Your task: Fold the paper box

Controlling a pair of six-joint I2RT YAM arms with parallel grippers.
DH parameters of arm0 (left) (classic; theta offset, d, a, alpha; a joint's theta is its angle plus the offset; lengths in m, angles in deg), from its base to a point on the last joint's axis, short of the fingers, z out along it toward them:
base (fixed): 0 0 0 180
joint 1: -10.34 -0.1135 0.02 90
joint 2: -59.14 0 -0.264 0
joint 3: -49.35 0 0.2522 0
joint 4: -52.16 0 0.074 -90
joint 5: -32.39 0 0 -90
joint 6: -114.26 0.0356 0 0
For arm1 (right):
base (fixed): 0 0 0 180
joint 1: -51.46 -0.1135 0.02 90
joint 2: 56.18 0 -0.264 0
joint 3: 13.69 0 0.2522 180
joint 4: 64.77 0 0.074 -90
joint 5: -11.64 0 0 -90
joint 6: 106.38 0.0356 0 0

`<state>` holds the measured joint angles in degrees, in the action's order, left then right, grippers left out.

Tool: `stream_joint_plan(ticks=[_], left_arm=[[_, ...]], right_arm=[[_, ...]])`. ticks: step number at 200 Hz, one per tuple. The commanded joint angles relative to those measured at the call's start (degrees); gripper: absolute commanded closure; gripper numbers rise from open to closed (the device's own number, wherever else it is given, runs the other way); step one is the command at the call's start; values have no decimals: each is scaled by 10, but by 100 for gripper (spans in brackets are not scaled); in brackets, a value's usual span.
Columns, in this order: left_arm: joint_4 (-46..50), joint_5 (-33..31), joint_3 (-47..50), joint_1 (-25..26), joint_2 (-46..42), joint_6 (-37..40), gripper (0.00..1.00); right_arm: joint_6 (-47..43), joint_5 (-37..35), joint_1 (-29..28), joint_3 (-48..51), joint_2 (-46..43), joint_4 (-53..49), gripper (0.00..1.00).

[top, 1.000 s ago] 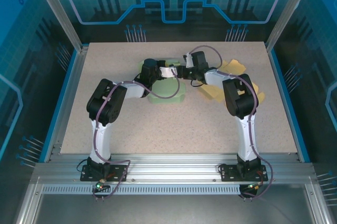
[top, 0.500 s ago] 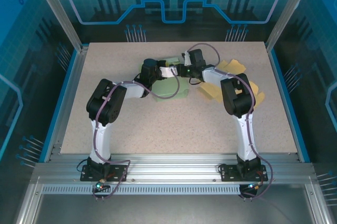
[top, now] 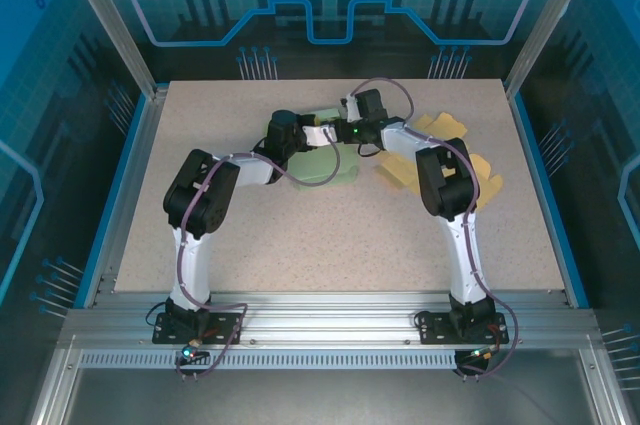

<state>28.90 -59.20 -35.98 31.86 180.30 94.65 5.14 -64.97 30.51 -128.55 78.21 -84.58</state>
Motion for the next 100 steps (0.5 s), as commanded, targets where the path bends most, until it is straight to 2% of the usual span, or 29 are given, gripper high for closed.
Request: stream_joint_plan(ticks=[1,20,47,79,100], left_arm=[[58,41,-4,1,-1,-22,92],[61,44,-5,0,-1,-24,92],[61,43,-6,0,-1,-29,92],[54,39,0,1,-7,-36,92],[53,35,6,4,-19,-47,92]], right_arm=[[-7,-3,-2,-14,12,-11,54],[-5,-13,-6,4,0,9,66],[-10,-47,-17,24,-8,21,75],[-8,-89,-25,66,-47,50,79],[-7,-84,-29,82,-58,57,78]])
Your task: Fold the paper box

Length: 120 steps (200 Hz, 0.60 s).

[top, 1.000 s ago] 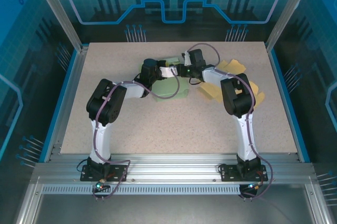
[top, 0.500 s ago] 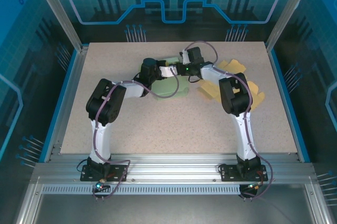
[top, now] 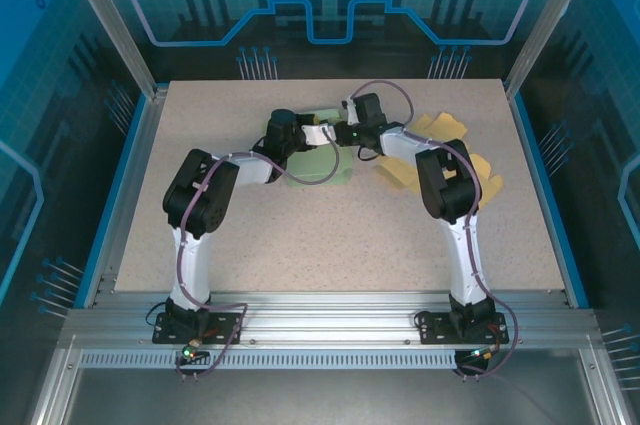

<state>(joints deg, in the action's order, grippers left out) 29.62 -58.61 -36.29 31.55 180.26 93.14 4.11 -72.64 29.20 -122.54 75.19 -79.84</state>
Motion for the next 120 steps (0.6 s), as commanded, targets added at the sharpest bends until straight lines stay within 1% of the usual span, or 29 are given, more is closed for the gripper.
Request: stream_joint_plan(ticks=[1,25,51,69,85,102,120], left_arm=[[46,29,9,8,-18,-32,92],[50,24,22,16,-39,-42,93],[51,26,42,27,-58,-55,93],[41,13,61,40,-62,-42,93],[22,-6,70,52,-58,-40,93],[20,-36,60,56,-50,-61,95],[3,-51,61,59,-47,-64,96]], right_arm=[[3,-7,-15,22,-28,9,78],[-3,20,-16,55,-53,19,69],[-17,47,-16,124,-102,47,62],[-19,49,-16,177,-136,64,57],[-18,59,-16,221,-161,84,55],[-22,73,-16,256,-184,101,52],[-28,71,-16,280,-200,105,52]])
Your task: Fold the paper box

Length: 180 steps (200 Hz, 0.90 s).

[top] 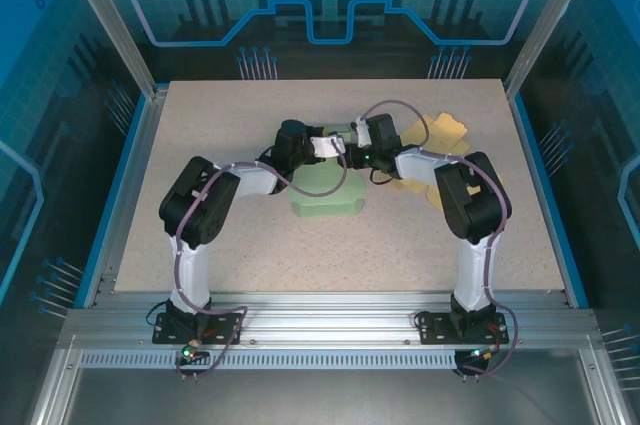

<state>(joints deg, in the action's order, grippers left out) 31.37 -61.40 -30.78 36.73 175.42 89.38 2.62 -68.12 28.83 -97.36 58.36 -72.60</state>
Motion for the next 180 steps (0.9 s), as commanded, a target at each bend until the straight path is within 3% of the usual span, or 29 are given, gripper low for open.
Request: stream_joint_plan(ticks=[1,41,61,99,144,180], left_arm=[[-16,-24,6,7,2,-27,96],[-14,-30,-2,11,10,-23,96],[-20,-39,-6,14,19,-17,96],[-66,-49,7,16,25,-9,97],[-222,-57,49,31,42,47,100],[-252,-50,55,34,34,63,100]], right_arm=[[-14,25,-12,29,-32,33,52],[-19,32,-11,36,-20,43,55],[-21,47,-12,40,-20,51,48],[-53,0,-17,51,-32,32,46],[-63,-37,-19,51,-19,40,53],[-36,-79,-21,77,-28,71,60]])
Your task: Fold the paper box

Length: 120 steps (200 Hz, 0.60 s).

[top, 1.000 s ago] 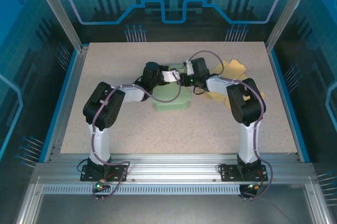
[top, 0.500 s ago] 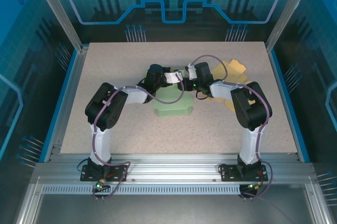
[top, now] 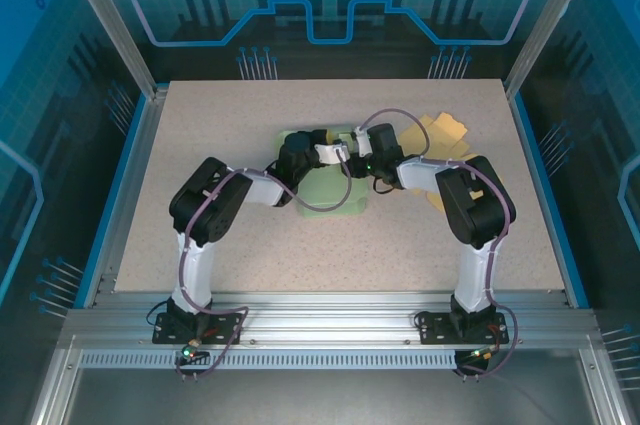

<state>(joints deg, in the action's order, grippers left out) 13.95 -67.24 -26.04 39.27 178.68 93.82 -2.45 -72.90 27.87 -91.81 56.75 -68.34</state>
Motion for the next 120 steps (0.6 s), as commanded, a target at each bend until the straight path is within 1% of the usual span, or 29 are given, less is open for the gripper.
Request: stream_joint_plan(ticks=[1,23,38,55,67,90,105,120], left_arm=[[-78,8,9,8,1,19,100],[-88,11,24,15,-5,24,100],[-95,12,40,21,-11,26,100],[-105,8,54,29,-15,26,100],[-110,2,56,33,-16,27,100],[-108,1,54,37,-13,33,100],[-102,2,48,37,-9,33,100],[-100,1,42,37,-2,40,100]], right_arm=[[15,-32,-11,22,-13,29,60],[27,-28,-12,37,-20,48,60],[27,-21,-12,58,-26,79,53],[22,-3,-12,87,-43,105,49],[20,0,-12,110,-62,118,49],[12,-27,-11,143,-90,119,48],[6,-19,-10,166,-104,119,47],[2,-13,-10,184,-126,121,44]])
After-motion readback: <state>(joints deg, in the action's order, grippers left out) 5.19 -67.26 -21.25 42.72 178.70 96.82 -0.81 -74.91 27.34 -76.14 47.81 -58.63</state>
